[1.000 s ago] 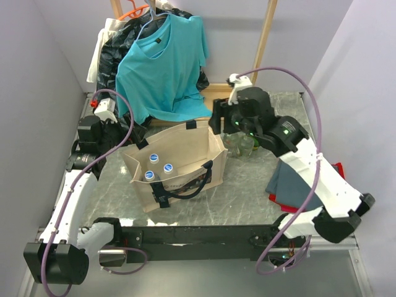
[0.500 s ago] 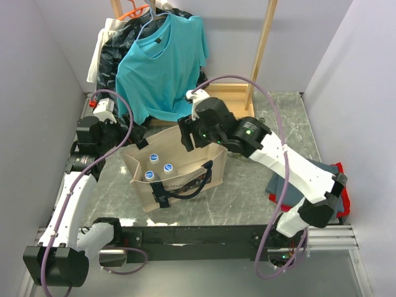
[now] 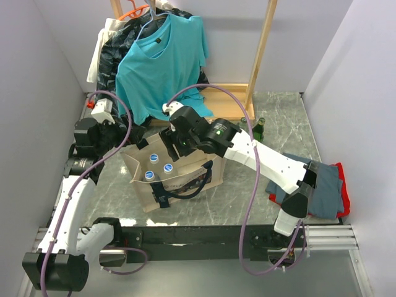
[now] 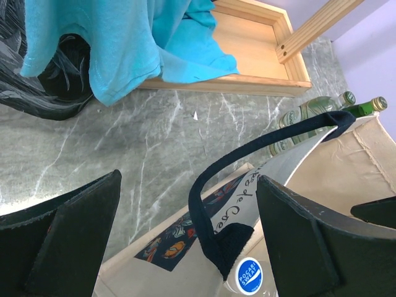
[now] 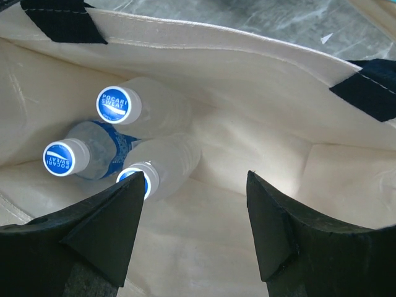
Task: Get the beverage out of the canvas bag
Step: Take out the drink from the canvas bag.
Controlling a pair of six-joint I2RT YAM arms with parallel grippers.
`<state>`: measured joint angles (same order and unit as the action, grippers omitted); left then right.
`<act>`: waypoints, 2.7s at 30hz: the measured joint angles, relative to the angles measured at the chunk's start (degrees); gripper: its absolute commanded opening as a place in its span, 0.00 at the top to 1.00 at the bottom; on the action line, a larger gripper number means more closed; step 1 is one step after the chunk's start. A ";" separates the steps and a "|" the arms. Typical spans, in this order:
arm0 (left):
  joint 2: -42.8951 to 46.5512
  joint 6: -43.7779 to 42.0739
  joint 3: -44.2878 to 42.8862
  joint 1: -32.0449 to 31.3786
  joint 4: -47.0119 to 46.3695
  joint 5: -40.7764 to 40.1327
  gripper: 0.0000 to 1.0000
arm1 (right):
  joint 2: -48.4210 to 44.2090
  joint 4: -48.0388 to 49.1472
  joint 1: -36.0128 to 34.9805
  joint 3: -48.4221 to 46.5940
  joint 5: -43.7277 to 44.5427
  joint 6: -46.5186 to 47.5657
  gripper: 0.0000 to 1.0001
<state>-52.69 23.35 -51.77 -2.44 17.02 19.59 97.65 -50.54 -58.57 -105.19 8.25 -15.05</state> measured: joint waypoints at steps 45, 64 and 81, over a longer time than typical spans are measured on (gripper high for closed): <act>2.40 1.77 1.07 0.00 3.96 -13.90 0.04 | 18.95 -3.23 -4.20 -18.67 -6.47 3.69 0.23; 2.19 1.33 1.09 0.00 4.24 -13.25 0.04 | 21.92 -4.20 -4.17 -20.50 -7.02 4.17 0.28; 2.21 1.11 1.95 0.24 3.82 -13.18 0.04 | 23.52 -2.93 -3.63 -20.37 -6.58 5.44 0.93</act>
<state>-50.48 24.47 -49.82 -2.20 20.84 6.42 121.16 -53.47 -62.19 -125.56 1.67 -9.61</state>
